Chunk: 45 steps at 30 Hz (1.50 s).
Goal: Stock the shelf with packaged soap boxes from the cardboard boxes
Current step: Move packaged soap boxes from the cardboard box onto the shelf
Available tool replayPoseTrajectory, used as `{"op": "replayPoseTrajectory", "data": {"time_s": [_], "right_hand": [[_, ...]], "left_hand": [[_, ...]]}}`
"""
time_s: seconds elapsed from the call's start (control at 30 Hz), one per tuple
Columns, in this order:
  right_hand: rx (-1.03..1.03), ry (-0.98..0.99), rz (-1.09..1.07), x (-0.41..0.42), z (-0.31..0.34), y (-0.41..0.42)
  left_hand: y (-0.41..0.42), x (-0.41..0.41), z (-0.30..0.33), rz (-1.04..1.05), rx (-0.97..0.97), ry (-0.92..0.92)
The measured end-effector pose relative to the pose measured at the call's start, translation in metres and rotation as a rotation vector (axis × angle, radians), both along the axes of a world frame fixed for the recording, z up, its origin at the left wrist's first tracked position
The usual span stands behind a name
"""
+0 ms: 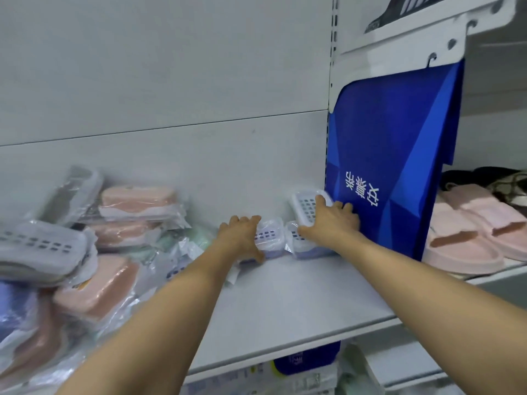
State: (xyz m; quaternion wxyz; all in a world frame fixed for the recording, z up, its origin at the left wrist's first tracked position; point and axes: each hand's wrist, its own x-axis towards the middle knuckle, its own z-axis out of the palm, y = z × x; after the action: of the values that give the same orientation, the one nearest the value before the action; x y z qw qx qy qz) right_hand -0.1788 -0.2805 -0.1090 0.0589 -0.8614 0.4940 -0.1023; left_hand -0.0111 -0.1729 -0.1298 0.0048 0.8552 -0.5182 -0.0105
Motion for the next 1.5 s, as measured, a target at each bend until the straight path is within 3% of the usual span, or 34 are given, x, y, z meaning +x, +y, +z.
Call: {"op": "replayPoseTrajectory", "data": {"time_s": [0.17, 0.4, 0.6, 0.8, 0.93, 1.3, 1.5], "right_hand": [[0.057, -0.183, -0.044, -0.003, 0.002, 0.003], [0.074, -0.61, 0.006, -0.032, 0.021, 0.038], [0.2, -0.882, 0.086, -0.059, 0.034, 0.112], [0.245, -1.014, 0.27, -0.064, 0.04, 0.241], [0.279, -1.013, 0.414, -0.053, 0.034, 0.353], [0.492, -0.929, 0.673, 0.042, -0.012, 0.669], [0.562, -0.842, 0.774, 0.101, -0.028, 0.785]], "left_hand": [[0.0, 0.0, 0.001, 0.012, -0.112, 0.091], [0.023, -0.011, 0.037, 0.178, -0.633, 0.498], [0.103, -0.052, 0.066, 0.168, -0.874, 0.732], [0.263, -0.081, 0.061, 0.121, -1.06, 0.794], [0.398, -0.088, 0.045, 0.168, -1.107, 0.72], [0.75, -0.033, 0.008, 0.521, -1.072, 0.572], [0.881, 0.007, -0.004, 0.692, -1.135, 0.589]]}}
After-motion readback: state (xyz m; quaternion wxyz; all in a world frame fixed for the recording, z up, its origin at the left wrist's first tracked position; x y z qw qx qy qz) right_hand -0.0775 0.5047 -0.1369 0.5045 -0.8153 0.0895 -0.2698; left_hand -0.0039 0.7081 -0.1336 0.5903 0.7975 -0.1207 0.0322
